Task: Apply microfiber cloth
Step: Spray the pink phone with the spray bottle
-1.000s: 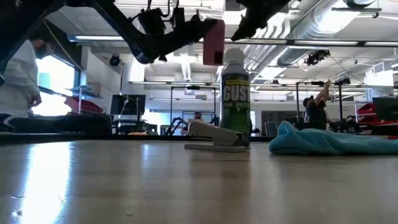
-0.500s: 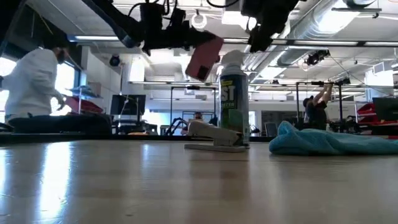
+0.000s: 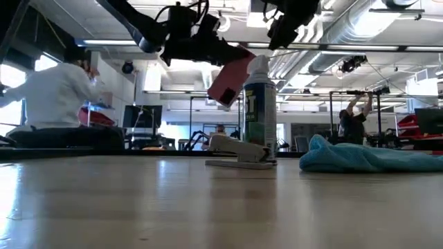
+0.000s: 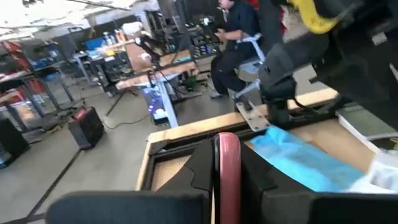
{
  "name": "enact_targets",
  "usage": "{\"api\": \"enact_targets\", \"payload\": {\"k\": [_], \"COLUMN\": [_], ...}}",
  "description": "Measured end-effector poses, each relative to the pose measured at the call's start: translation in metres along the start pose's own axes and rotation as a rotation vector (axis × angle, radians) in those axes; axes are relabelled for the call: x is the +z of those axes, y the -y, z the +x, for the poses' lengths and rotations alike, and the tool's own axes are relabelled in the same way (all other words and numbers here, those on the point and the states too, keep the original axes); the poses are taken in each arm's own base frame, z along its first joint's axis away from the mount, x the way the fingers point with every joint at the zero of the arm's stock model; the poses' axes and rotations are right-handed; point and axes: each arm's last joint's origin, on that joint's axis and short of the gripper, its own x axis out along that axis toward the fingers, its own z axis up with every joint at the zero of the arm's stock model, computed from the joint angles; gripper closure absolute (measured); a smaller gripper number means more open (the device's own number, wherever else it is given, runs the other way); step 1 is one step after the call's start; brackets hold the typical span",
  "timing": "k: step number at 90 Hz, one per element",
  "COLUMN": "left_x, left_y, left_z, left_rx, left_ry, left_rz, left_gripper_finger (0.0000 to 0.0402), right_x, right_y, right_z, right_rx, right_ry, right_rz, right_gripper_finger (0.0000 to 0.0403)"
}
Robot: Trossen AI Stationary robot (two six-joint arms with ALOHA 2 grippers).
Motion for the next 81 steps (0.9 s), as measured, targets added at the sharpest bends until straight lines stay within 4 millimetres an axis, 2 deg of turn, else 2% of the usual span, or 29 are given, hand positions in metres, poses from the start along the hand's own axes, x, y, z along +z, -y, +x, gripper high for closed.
{"api": "enact_targets", "payload": {"k": [19,38,58,81], "left_x": [0.0,0.002,0.001,0.0], "left_y": [0.014,0.023,0.022,0.022], "left_z": [0.009,0.014,0.013,0.013], "left_rx": [0.026,0.007,0.01,0.005], "left_ry": [-0.055,-0.064,-0.065,-0.076], "left_rz": [0.027,0.043,0.043,0.036], "left_gripper_finger": [0.0392,0.0392,0.0392,0.0392], "right_x": [0.008,-0.007,-0.019,-0.018], "right_y": [-0.009,-0.011,-0.008,-0.001], "right_z": [0.006,0.022,0.019,0.017], "right_rx": [0.005,0.014,-0.176,-0.356], "right_ry": [0.075,-0.013,-0.156,-0.183], "right_rz": [0.023,0.149,0.188,0.063], "right_gripper_finger": [0.0261,0.0261,0.0261,0.0261]}}
